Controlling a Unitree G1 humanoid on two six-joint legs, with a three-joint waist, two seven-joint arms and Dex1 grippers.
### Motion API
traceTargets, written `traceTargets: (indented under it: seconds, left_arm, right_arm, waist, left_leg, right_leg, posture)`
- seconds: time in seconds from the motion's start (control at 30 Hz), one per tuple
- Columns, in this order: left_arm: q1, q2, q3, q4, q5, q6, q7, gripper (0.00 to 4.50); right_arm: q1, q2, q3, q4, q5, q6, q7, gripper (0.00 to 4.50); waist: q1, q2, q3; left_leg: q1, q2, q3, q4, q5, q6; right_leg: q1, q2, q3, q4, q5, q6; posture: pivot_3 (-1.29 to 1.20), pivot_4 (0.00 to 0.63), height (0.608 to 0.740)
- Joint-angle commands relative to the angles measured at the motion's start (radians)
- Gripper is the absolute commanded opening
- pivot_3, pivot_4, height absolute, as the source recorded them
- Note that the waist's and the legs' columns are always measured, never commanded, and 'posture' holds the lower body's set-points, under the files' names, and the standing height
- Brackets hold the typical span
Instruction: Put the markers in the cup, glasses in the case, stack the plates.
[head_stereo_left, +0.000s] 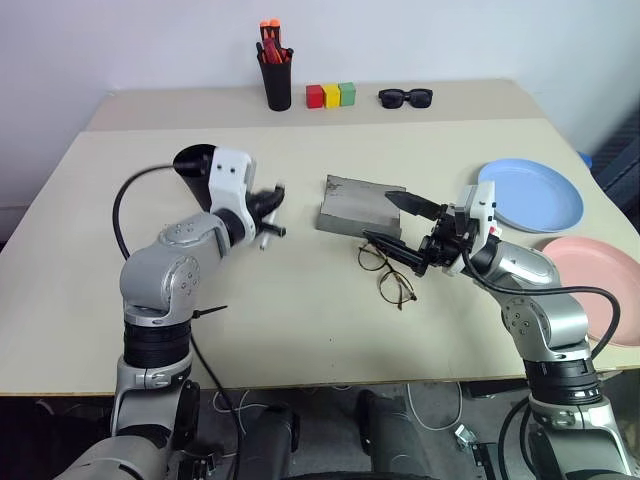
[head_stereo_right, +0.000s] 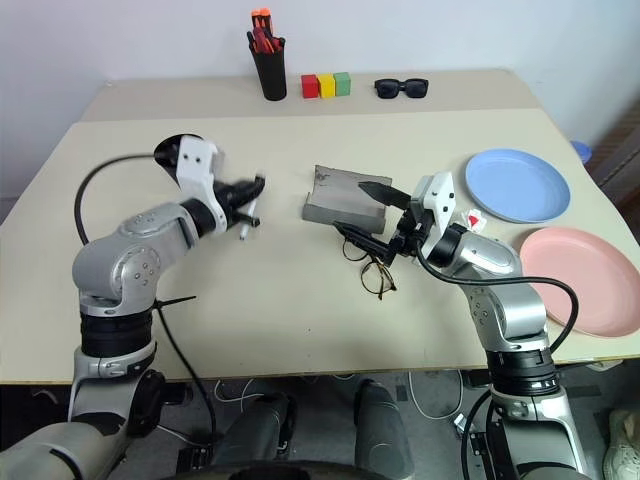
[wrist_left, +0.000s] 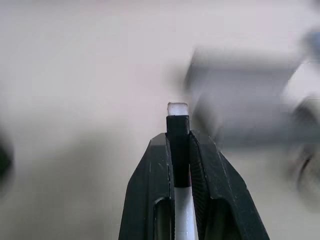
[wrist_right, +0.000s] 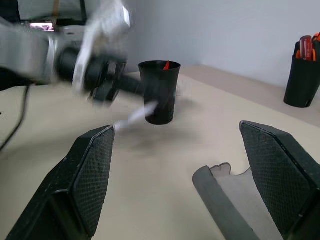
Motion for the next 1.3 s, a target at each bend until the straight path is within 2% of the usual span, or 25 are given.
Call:
traceTargets:
  seconds: [0.03, 0.17, 0.27, 0.37, 0.63, 0.8, 1.13, 1.27, 1.3]
  left_arm:
    - [-0.069, -0.005, 0.055, 0.054, 0.02, -0.258, -0.026, 0.04]
    - [-0.154, 0.1, 0.096, 0.258, 0.069, -0.59, -0.144, 0.04]
    - [-0.218, 0.137, 0.153, 0.451, 0.062, -0.771, -0.164, 0.04]
    - [-0.274, 0.149, 0.207, 0.617, 0.016, -0.861, -0.2, 0.04]
    - [-0.346, 0.177, 0.277, 1.028, 0.02, -1.148, -0.247, 0.04]
    - [-0.363, 0.168, 0.294, 1.224, 0.011, -1.254, -0.29, 0.04]
    - [-0.332, 0.146, 0.299, 1.323, -0.003, -1.338, -0.383, 0.04]
    - [-0.33, 0.144, 0.294, 1.318, 0.0, -1.337, -0.401, 1.82]
    - [-0.33, 0.143, 0.295, 1.318, -0.001, -1.336, -0.402, 2.42]
  right_arm:
    - [-0.028, 0.007, -0.007, -0.013, 0.002, -0.025, 0.003, 4.1]
    - [-0.029, 0.01, -0.006, -0.012, 0.0, -0.025, 0.004, 4.1]
    - [-0.028, 0.012, -0.005, -0.014, 0.0, -0.022, 0.005, 4.1]
    - [-0.03, 0.012, -0.005, -0.019, 0.002, -0.016, 0.004, 4.1]
    - [-0.025, 0.002, -0.011, -0.038, 0.007, -0.004, 0.0, 4.1]
    - [-0.021, -0.003, -0.01, -0.058, 0.013, 0.011, -0.003, 4.1]
    - [-0.018, -0.01, -0.013, -0.074, 0.015, 0.029, -0.006, 4.1]
    - [-0.023, -0.006, -0.01, -0.068, 0.01, 0.027, -0.006, 4.1]
    - [-0.023, -0.005, -0.008, -0.067, 0.008, 0.026, -0.006, 4.1]
  waist:
    - [0.0, 0.0, 0.0]
    - [-0.005, 0.0, 0.0]
    - [-0.002, 0.0, 0.0]
    - [-0.001, 0.0, 0.0]
    - [-0.002, 0.0, 0.0]
    - [-0.003, 0.0, 0.0]
    - [-0.004, 0.0, 0.0]
    - [-0.004, 0.0, 0.0]
    - [-0.004, 0.0, 0.0]
  left_leg:
    - [0.0, 0.0, 0.0, 0.0, 0.0, 0.0]
    - [0.0, 0.0, 0.001, 0.0, 0.0, 0.0]
    - [0.0, 0.0, 0.001, 0.0, 0.0, 0.0]
    - [0.0, 0.0, 0.001, 0.0, 0.0, 0.0]
    - [0.0, 0.0, 0.0, 0.0, 0.0, 0.001]
    - [0.0, 0.0, 0.0, 0.0, 0.0, 0.001]
    - [-0.001, 0.0, 0.0, 0.0, 0.0, 0.001]
    - [0.0, 0.0, 0.0, 0.0, 0.0, 0.001]
    - [0.0, 0.0, 0.0, 0.0, -0.001, 0.001]
  right_leg:
    - [0.0, 0.0, 0.0, 0.0, 0.0, 0.0]
    - [0.0, 0.0, 0.0, 0.0, 0.0, 0.0]
    - [0.0, 0.0, 0.0, 0.0, 0.0, 0.0]
    - [0.0, 0.0, 0.0, -0.001, 0.0, 0.0]
    - [0.0, 0.0, 0.0, -0.001, 0.0, 0.0]
    - [0.0, 0.0, 0.0, -0.001, 0.0, 0.0]
    - [0.0, 0.0, 0.0, -0.001, 0.001, 0.001]
    - [0.0, 0.0, 0.0, 0.0, 0.001, 0.001]
    - [0.0, 0.0, 0.0, 0.0, 0.001, 0.001]
  posture:
    - [0.0, 0.15, 0.74]
    - [0.0, 0.15, 0.74]
    - [0.0, 0.15, 0.74]
    - [0.0, 0.15, 0.74]
    - [0.0, 0.15, 0.74]
    - [0.0, 0.15, 0.74]
    - [0.0, 0.15, 0.74]
    - [0.0, 0.15, 0.74]
    - [0.0, 0.15, 0.74]
